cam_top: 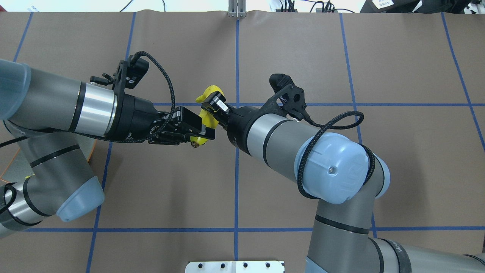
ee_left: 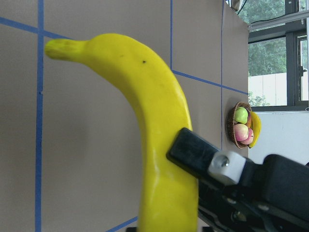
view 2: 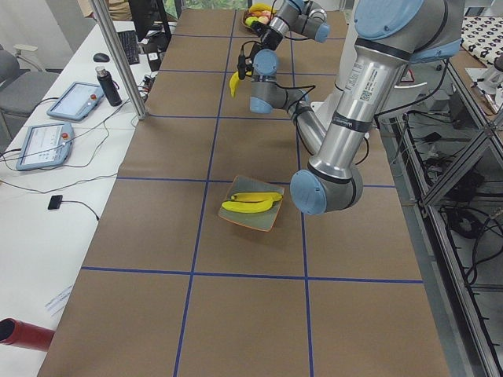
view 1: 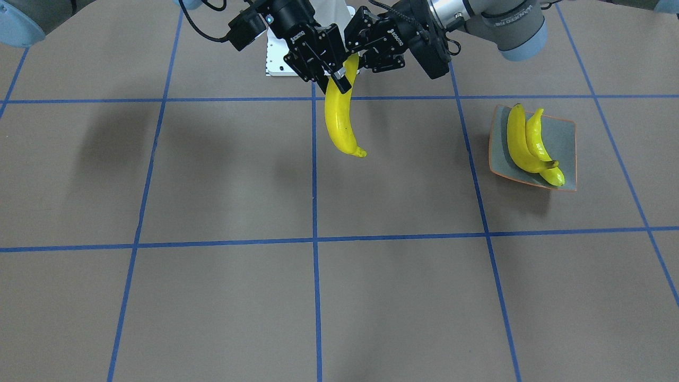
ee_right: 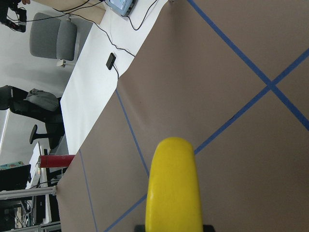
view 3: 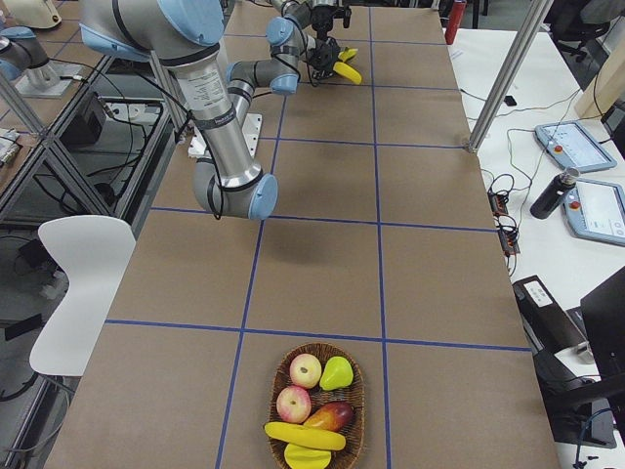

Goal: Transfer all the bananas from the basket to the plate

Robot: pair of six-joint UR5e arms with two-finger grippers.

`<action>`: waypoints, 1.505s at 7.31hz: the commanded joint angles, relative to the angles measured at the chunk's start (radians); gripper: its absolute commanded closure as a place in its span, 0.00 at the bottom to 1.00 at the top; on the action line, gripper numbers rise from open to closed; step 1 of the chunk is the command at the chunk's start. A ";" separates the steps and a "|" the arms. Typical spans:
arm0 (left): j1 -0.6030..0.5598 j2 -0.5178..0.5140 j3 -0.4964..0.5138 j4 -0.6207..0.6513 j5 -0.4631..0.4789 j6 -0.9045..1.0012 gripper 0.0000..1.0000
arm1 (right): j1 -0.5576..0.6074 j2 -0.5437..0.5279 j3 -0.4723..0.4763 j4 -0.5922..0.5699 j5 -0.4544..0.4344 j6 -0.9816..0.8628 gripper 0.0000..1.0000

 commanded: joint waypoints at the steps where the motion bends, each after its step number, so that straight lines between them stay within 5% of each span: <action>1: -0.002 0.003 0.001 0.001 0.001 -0.001 1.00 | 0.000 -0.009 0.002 0.000 -0.011 -0.040 0.30; 2: -0.002 0.009 -0.001 0.001 0.001 -0.001 1.00 | 0.000 -0.014 0.017 -0.002 -0.046 -0.071 0.00; 4: -0.007 0.027 -0.002 0.001 0.003 -0.001 1.00 | 0.009 -0.040 0.095 -0.008 -0.037 -0.132 0.00; 6: -0.022 0.127 -0.021 -0.002 0.032 0.005 1.00 | 0.096 -0.064 0.150 -0.236 0.060 -0.186 0.00; 7: -0.022 0.214 -0.040 -0.004 0.065 0.085 1.00 | 0.165 -0.083 0.163 -0.324 0.142 -0.241 0.00; 11: -0.083 0.605 -0.133 -0.004 0.067 0.466 1.00 | 0.363 -0.315 0.178 -0.336 0.370 -0.592 0.00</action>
